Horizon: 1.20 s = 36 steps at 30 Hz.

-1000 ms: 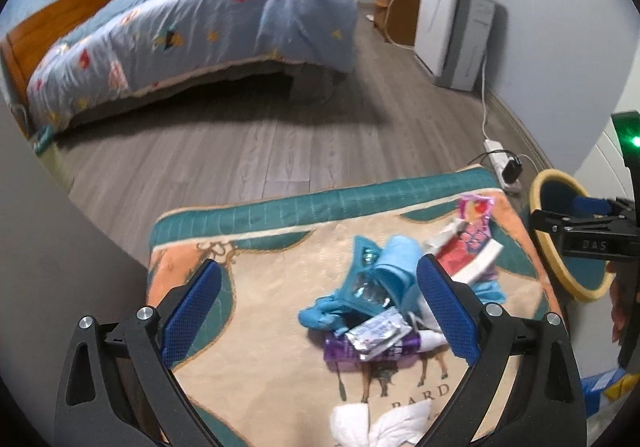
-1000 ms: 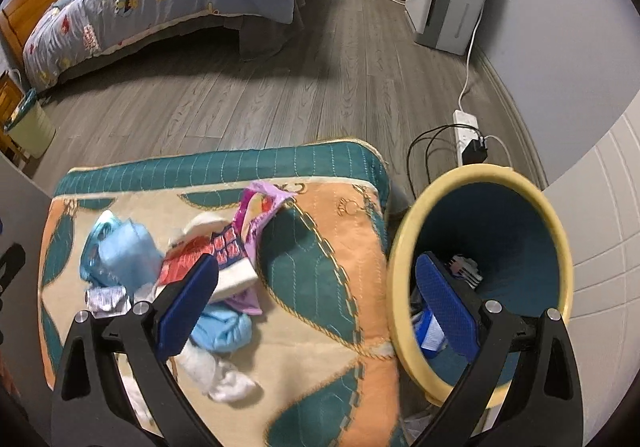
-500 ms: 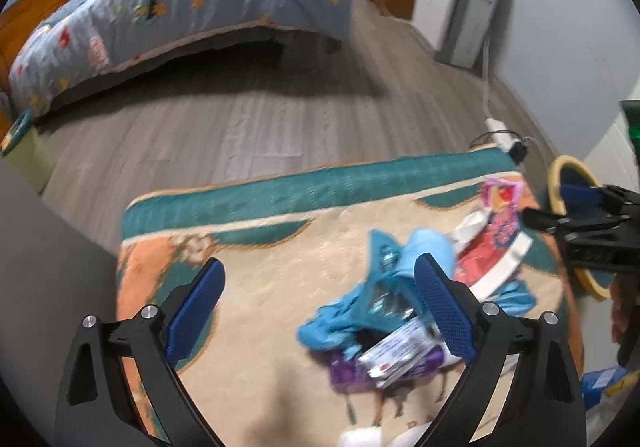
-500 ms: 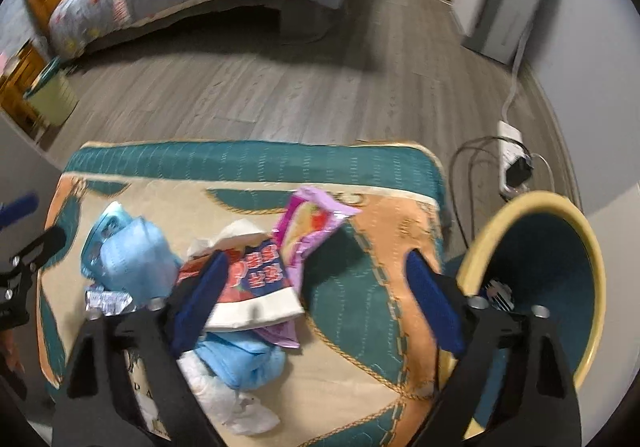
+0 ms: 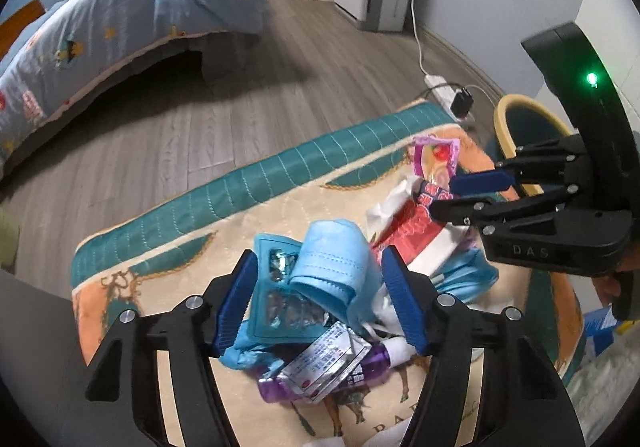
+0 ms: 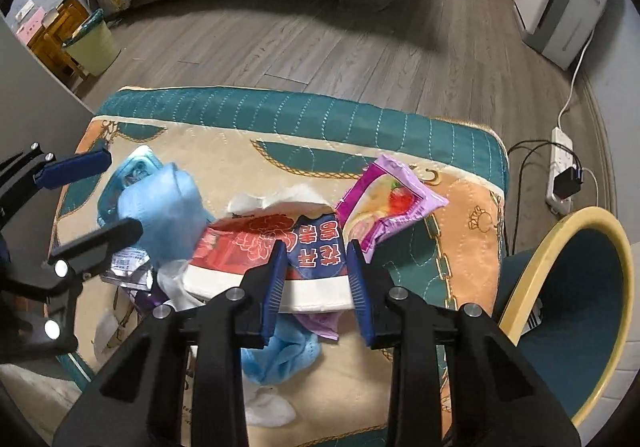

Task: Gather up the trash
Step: 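Grasp the blue mask with the left tool while the right tool grasps the paper cup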

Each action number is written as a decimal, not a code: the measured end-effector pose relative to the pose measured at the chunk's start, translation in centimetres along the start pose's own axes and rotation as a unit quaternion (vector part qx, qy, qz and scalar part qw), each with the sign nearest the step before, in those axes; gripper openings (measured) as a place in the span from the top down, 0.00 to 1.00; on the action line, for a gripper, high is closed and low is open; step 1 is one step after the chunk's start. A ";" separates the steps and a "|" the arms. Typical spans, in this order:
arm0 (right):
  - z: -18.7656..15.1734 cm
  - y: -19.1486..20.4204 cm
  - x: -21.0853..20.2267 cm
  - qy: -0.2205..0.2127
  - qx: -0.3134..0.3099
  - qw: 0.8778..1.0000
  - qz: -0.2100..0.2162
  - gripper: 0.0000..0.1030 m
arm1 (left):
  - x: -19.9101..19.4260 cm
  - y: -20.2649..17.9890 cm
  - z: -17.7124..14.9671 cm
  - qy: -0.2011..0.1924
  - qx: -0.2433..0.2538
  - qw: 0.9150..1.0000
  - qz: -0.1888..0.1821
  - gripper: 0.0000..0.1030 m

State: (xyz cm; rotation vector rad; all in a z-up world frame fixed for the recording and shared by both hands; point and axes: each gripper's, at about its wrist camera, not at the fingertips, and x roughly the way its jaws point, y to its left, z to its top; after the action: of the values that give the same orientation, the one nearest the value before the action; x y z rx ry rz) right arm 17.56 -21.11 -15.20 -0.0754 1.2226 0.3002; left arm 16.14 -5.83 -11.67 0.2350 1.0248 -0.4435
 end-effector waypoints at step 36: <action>0.2 3.8 0.9 -0.016 -0.115 0.992 -0.049 0.29 | 0.4 2.0 0.3 0.034 -0.026 0.999 0.006 0.75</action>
State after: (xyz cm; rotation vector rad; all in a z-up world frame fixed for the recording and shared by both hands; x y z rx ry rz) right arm 17.00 -17.29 -15.58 -0.3273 1.1450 0.3546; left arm 17.52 -4.24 -11.92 0.2108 1.0996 -0.3991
